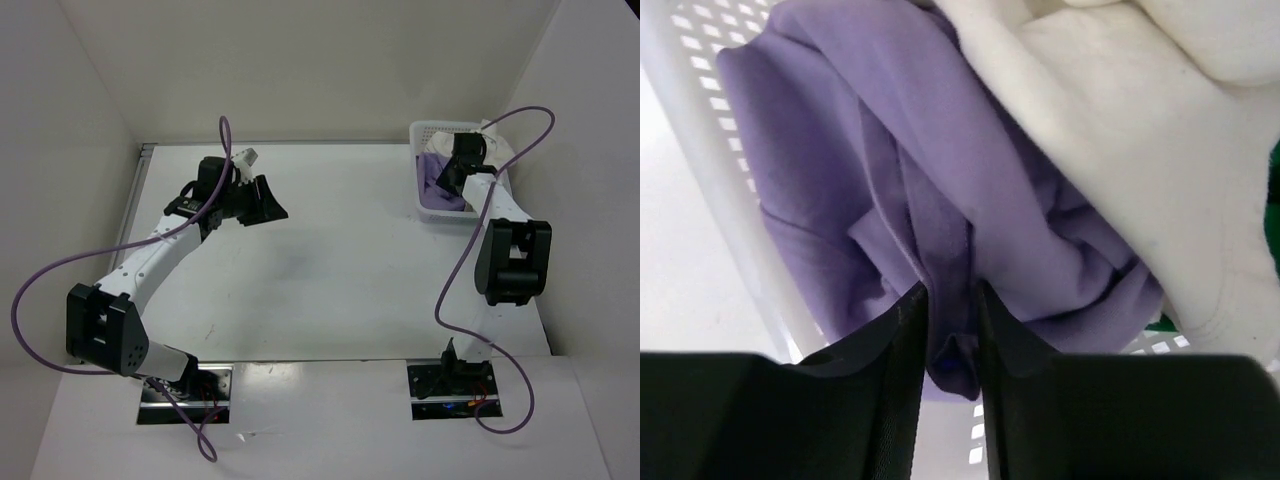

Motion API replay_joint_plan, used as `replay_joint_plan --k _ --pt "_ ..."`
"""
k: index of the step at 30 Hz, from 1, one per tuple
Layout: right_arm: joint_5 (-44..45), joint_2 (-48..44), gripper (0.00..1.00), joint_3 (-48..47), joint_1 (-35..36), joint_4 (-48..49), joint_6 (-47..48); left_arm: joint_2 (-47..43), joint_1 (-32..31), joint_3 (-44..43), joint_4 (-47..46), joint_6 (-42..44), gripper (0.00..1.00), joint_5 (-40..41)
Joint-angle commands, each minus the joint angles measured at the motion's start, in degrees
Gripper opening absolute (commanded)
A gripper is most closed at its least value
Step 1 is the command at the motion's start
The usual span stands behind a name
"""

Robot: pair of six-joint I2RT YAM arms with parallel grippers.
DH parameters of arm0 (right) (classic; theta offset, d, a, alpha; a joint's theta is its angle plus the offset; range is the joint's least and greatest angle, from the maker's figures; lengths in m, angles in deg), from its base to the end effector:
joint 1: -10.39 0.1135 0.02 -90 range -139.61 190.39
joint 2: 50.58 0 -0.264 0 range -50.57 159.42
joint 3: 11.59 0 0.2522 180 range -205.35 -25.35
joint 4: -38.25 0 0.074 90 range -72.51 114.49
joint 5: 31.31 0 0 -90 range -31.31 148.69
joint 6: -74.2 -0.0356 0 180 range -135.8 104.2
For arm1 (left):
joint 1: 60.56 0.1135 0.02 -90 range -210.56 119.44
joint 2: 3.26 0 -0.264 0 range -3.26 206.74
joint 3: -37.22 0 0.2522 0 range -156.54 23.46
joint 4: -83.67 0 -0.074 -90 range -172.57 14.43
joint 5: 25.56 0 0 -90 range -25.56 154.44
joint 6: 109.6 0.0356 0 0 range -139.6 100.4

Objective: Fold and stack the t-shirts
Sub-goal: Pick up the crumpled T-shirt from the bin, then move the crumpled T-shirt to the center of the board.

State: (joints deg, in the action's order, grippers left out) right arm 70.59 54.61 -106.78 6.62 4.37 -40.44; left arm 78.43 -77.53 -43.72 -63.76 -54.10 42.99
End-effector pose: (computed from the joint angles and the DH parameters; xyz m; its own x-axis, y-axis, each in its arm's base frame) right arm 0.4146 -0.0347 0.2490 -0.5400 0.4444 -0.7148 0.4816 0.8596 0.1706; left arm 0.3057 -0.1069 0.3126 -0.7524 -0.3216 -0.5749 0.1672 0.7510 -0.6388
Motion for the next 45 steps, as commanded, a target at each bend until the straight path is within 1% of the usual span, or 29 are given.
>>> replay_joint_plan --k 1,3,4,7,12,13,16,20,21,22,24,25,26,27,28,29,30,31,33,34,37,40,41,42,43,45 --pt "-3.3 -5.2 0.27 -1.5 -0.2 2.4 -1.5 0.6 0.3 -1.4 -1.5 0.9 0.52 -1.2" --pt "-2.6 -7.7 0.2 -0.8 -0.2 1.8 -1.5 0.6 0.3 -1.4 -2.0 0.9 0.52 -1.8" --pt "-2.6 -9.9 0.14 -0.8 -0.2 1.8 -1.5 0.6 0.3 -1.4 -2.0 0.9 0.52 -1.8" --pt "-3.1 -13.2 0.07 -0.8 -0.2 0.8 -1.5 0.6 0.3 -2.0 -2.5 0.9 0.52 -2.4" --pt "-4.3 -19.7 0.02 -1.4 -0.2 -0.5 -1.5 0.0 0.3 -3.1 -2.0 0.9 0.52 -2.9" --pt "-5.6 -20.4 0.01 -2.7 -0.2 -0.5 -1.5 0.0 0.3 -3.7 -2.0 0.9 0.52 -2.4" --pt "-6.2 -23.6 0.01 -4.0 -0.2 -1.3 -1.5 0.0 0.3 -4.3 -1.5 0.9 0.52 -1.8" --pt "-7.2 -24.7 0.01 -8.6 1.1 -4.6 -0.9 -0.5 0.3 -5.5 -1.5 0.9 0.52 -1.8" --pt "-7.8 -25.2 0.01 -9.6 2.5 -5.1 -0.9 -0.5 0.3 -5.5 -1.0 1.4 0.52 -1.8" --pt "-7.8 -25.8 0.01 -12.1 5.7 -5.1 -0.1 -0.5 0.3 -6.3 -1.0 1.5 0.52 -1.8" --pt "-6.4 -25.8 0.01 -15.5 9.5 -5.1 0.6 0.1 0.3 -8.0 -0.4 1.5 0.52 -0.5" --pt "-7.1 -25.8 0.01 -19.5 11.2 -5.6 0.6 0.7 0.3 -8.5 -0.4 1.5 0.52 -0.5" --pt "-7.6 -25.8 0.01 -21.6 14.8 -5.6 1.1 1.4 0.3 -9.0 -0.4 1.5 0.52 0.0" --pt "-7.6 -25.8 0.01 -23.9 16.7 -5.6 1.1 1.5 0.3 -9.7 0.3 1.5 0.52 0.8" --pt "-8.3 -25.8 0.01 -29.0 18.3 -6.2 1.1 2.2 0.3 -11.0 0.4 1.5 0.52 1.3" --pt "-9.3 -25.8 0.01 -31.4 20.8 -6.2 1.1 2.9 0.3 -11.7 0.9 1.5 0.52 1.8" --pt "-10.8 -25.8 0.01 -33.4 21.7 -6.2 1.1 2.9 0.9 -11.7 0.9 1.5 0.52 1.9" --pt "-14.4 -25.8 0.01 -36.8 22.3 -5.4 0.3 2.9 2.3 -12.4 0.9 1.5 0.52 1.9" --pt "-17.8 -26.6 0.01 -39.3 22.9 -2.3 -1.4 2.9 3.9 -12.4 0.9 0.3 0.52 2.4" --pt "-20.7 -26.6 0.01 -41.6 22.9 -1.3 -1.5 2.9 5.7 -12.4 0.9 0.3 0.52 1.9" --pt "-23.6 -26.6 0.01 -47.4 22.9 -0.8 -2.2 2.9 8.5 -14.2 1.6 0.3 0.52 1.9" --pt "-24.7 -25.5 0.01 -47.4 22.9 -0.8 -3.2 2.3 14.0 -15.9 2.3 0.9 0.52 1.9" --pt "-26.8 -24.9 0.01 -47.4 22.9 -0.8 -3.2 2.2 16.7 -17.0 2.3 0.9 0.52 1.2" --pt "-28.2 -23.6 0.01 -47.4 22.9 -0.8 -4.0 2.2 17.4 -17.7 2.8 0.4 0.52 0.5" --pt "-29.4 -22.8 0.01 -49.4 22.9 -0.8 -5.2 2.2 17.4 -18.4 2.8 0.4 0.52 0.5" --pt "-32.0 -21.7 0.01 -51.3 22.9 0.6 -6.1 2.2 17.4 -16.8 0.3 -1.2 0.52 -3.2"
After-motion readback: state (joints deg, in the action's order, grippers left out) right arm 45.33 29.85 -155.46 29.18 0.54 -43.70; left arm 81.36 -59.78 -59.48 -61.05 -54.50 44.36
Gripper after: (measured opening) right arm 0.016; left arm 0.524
